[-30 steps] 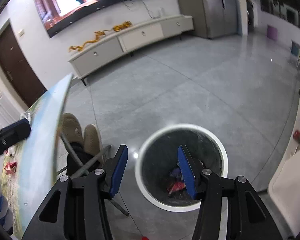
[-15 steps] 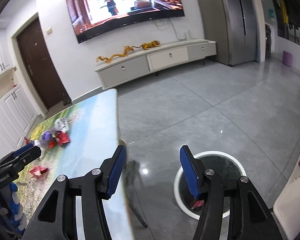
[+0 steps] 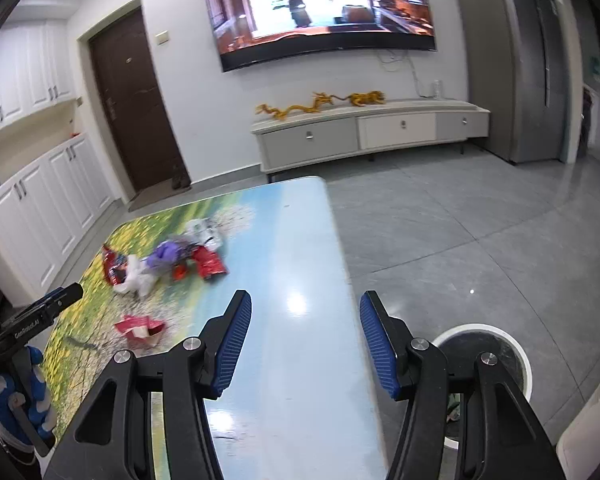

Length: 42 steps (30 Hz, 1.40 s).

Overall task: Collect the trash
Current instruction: 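Move both open tools back toward the remaining trash on the table, then grasp the pink barcode wrapper with the left tool while the right grasps red wrapper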

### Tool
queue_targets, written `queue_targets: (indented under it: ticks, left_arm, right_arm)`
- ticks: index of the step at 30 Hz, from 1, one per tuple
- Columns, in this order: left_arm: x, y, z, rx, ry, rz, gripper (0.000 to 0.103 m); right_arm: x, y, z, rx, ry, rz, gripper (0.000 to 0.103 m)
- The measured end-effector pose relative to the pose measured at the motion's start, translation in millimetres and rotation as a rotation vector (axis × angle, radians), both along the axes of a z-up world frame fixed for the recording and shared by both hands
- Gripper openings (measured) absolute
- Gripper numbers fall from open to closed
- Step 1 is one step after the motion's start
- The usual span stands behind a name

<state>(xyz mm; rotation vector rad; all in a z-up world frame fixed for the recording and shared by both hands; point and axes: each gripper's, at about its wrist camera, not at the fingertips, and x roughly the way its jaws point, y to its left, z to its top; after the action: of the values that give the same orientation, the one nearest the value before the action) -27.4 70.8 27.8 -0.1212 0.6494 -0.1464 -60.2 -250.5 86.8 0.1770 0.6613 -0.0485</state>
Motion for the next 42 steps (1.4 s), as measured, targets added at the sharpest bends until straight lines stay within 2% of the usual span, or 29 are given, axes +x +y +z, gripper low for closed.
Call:
queue_targets:
  ticks: [6,12,18,29,33,37,42]
  left_arm:
    - [-18,43,-1,0.007,-0.003,0.113,0.072]
    - [-27,67,-1,0.001,-0.010,0.186,0.072]
    - [-24,75,-5,0.008,0.007,0.204,0.072]
    - [-2,70,-18,0.033,0.046,0.180,0.072]
    - [9,71,-23,0.007,0.057,0.134,0.072]
    - [16,68,-23,-0.074,0.051,0.008,0.072]
    - [26,42,-23,-0.080,0.055,-0.168,0.072]
  right_arm:
    - [1,30,1,0.000,-0.006,0.070,0.056]
    - [4,56,3,-0.012,-0.010,0.137,0.056]
    - [12,77,3,-0.029,-0.010,0.186,0.056]
    - [36,78,-13,-0.025,0.033,0.190,0.056]
    - [45,79,-20,-0.023,0.049,0.191,0.056]
    - [59,78,-27,-0.016,0.069,0.198,0.056]
    - [80,77,-36,0.006,0.089,0.211,0.056]
